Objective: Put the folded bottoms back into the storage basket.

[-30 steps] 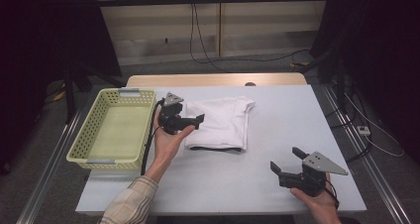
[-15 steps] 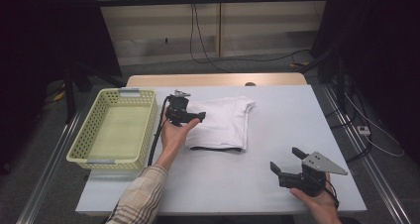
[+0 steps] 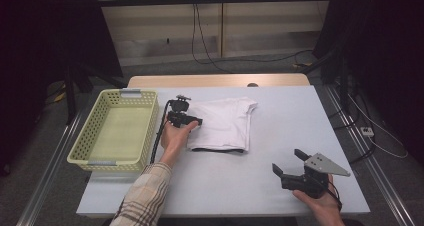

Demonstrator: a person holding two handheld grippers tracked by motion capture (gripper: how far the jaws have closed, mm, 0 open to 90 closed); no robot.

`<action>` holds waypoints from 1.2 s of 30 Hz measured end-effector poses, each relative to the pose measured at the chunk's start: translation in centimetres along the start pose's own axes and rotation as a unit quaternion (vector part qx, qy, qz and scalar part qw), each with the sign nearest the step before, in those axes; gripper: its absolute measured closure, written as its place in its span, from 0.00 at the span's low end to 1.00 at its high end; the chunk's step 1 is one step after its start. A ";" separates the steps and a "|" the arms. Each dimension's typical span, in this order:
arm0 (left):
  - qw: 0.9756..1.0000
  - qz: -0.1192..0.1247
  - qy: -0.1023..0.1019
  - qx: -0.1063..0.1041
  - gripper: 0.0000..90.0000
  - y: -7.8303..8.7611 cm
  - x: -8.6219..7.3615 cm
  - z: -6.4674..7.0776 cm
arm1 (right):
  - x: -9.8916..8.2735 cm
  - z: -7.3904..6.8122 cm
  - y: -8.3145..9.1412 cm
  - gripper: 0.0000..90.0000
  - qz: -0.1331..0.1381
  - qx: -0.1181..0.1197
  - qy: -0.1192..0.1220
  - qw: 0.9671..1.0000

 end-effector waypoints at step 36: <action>0.998 -0.022 0.009 -0.060 0.94 -0.3 -0.8 2.3 | -0.1 -0.2 -0.1 0.09 -0.005 0.005 0.000 1.000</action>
Point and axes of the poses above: each handheld gripper's, and its own axes: y roughly backward along the jaws, x roughly out of its top, z roughly to its right, the point moved 10 cm from there along -y, roughly forward along the jaws, and after that the axes turned 11 degrees about y, right-handed, at the moved point
